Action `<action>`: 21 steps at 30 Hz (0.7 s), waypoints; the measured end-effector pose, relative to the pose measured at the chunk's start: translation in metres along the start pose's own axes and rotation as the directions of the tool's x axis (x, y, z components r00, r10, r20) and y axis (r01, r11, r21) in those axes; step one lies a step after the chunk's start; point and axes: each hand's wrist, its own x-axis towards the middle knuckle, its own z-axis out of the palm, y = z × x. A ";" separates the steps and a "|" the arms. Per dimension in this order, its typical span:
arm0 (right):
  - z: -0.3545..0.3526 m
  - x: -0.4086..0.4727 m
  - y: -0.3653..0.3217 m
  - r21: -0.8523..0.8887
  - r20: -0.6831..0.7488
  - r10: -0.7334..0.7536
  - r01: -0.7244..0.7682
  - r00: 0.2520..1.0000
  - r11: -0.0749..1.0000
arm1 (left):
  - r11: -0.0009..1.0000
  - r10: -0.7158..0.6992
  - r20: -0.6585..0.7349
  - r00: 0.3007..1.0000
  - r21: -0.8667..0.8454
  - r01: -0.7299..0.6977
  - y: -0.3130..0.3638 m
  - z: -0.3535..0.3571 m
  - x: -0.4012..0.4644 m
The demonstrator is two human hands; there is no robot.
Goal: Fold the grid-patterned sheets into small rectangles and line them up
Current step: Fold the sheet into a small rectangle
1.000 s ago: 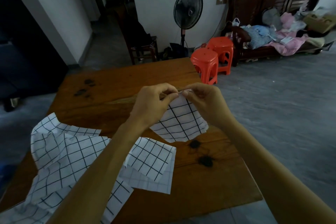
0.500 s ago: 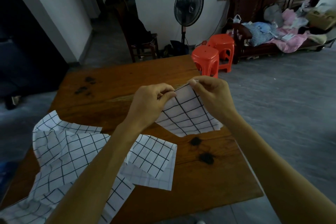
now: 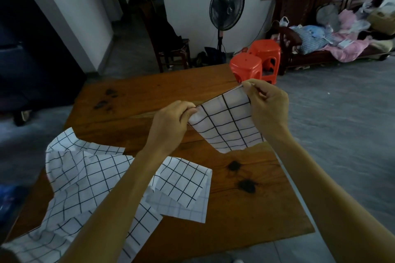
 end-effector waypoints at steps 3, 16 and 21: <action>0.000 0.001 -0.001 0.009 -0.009 0.017 -0.017 1.000 1.000 | 1.000 -0.015 -0.063 0.998 -0.019 0.014 0.000 0.001 0.000; 0.005 -0.005 0.003 0.146 -0.083 0.102 -0.090 0.991 0.985 | 0.998 0.060 -0.240 0.969 -0.017 -0.066 0.007 -0.001 0.000; 0.010 -0.010 0.017 -0.044 -0.117 0.097 -0.103 0.988 0.994 | 0.994 0.109 -0.201 0.974 0.002 -0.111 0.008 0.001 0.004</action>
